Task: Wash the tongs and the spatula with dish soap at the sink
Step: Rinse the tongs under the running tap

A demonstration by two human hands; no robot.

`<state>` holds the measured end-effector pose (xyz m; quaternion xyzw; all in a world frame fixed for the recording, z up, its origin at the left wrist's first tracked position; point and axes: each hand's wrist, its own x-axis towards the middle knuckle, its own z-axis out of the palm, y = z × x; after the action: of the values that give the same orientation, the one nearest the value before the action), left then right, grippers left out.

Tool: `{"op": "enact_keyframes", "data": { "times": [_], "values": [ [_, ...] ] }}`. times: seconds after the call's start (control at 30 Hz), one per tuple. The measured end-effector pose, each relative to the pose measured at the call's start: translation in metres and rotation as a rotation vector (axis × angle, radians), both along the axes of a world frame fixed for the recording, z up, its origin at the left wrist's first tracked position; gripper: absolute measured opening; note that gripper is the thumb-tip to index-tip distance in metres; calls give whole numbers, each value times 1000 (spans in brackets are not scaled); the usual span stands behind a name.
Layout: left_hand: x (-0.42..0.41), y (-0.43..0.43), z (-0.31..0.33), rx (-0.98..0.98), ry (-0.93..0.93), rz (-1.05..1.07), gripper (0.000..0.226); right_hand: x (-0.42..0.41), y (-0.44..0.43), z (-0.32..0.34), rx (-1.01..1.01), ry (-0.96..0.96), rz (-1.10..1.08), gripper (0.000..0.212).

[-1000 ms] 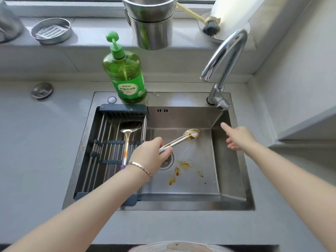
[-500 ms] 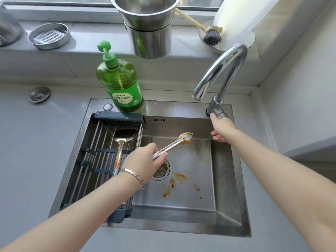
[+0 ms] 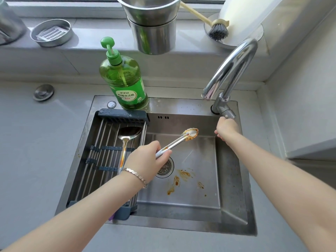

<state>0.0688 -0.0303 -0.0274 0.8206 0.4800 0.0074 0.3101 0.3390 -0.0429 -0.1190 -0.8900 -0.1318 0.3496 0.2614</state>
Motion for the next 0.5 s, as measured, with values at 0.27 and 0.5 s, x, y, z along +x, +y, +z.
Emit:
{"op": "enact_keyframes", "data": {
  "times": [0.27, 0.5],
  "values": [
    [-3, 0, 0, 2, -25, 9, 33, -1, -1, -9, -55, -58, -85, 48],
    [-5, 1, -2, -1, -35, 19, 32, -12, -9, 1, -46, -104, -99, 41]
  ]
}}
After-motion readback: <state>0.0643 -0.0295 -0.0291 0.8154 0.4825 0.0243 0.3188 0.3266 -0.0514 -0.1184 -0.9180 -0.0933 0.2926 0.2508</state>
